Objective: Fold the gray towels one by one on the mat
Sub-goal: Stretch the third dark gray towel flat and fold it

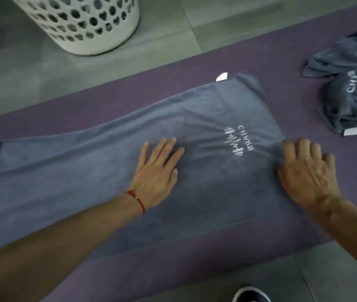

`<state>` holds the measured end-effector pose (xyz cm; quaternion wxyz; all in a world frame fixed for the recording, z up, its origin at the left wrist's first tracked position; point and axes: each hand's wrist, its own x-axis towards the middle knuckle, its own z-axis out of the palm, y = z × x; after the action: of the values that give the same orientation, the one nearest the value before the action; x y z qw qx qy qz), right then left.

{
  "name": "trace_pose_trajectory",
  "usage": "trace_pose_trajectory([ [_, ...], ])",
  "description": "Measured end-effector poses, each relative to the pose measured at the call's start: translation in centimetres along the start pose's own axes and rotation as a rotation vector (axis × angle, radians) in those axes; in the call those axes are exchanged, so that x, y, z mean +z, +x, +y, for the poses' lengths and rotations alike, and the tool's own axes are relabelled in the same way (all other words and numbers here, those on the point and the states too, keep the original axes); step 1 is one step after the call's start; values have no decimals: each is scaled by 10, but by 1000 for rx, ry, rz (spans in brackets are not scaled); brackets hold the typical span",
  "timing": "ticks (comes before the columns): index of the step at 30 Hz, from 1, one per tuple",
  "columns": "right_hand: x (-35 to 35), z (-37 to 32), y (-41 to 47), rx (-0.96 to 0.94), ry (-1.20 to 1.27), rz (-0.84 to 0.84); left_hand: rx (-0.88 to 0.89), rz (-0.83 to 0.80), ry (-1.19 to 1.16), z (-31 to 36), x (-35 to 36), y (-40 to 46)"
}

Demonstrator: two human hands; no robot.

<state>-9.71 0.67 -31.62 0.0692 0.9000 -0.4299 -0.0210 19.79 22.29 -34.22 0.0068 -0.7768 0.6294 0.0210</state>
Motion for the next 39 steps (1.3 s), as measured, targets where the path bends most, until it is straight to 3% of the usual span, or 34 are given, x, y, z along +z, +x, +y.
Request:
trace_pose_trajectory([
  [5,-18,-89,8,-582,47,-45,-215,-77,-24,-27,2,-110],
  [8,-34,-154,0,-827,123,-95,-298,-88,-22,-38,-9,-179],
  [12,-40,-227,-32,-1203,183,-108,-588,-131,-54,-48,-3,-269],
  [14,-41,-252,-51,-1289,230,-122,-659,-152,-85,-53,6,-305],
  [18,-33,-275,-68,-1234,223,-182,-629,-102,-90,-62,5,-330],
  [22,-41,-274,-57,-1281,264,-211,-669,-22,-48,-74,-13,-292],
  [25,-56,-292,-15,-1135,332,-319,-733,-25,-89,-99,-12,-242],
  [30,-70,-346,104,-826,340,-219,-882,-163,-186,-147,4,-157],
  [35,-70,-403,184,-753,227,-264,-960,-81,-169,-147,29,-147],
  [39,-67,-445,198,-764,245,-288,-970,-71,-197,-149,25,-147],
])
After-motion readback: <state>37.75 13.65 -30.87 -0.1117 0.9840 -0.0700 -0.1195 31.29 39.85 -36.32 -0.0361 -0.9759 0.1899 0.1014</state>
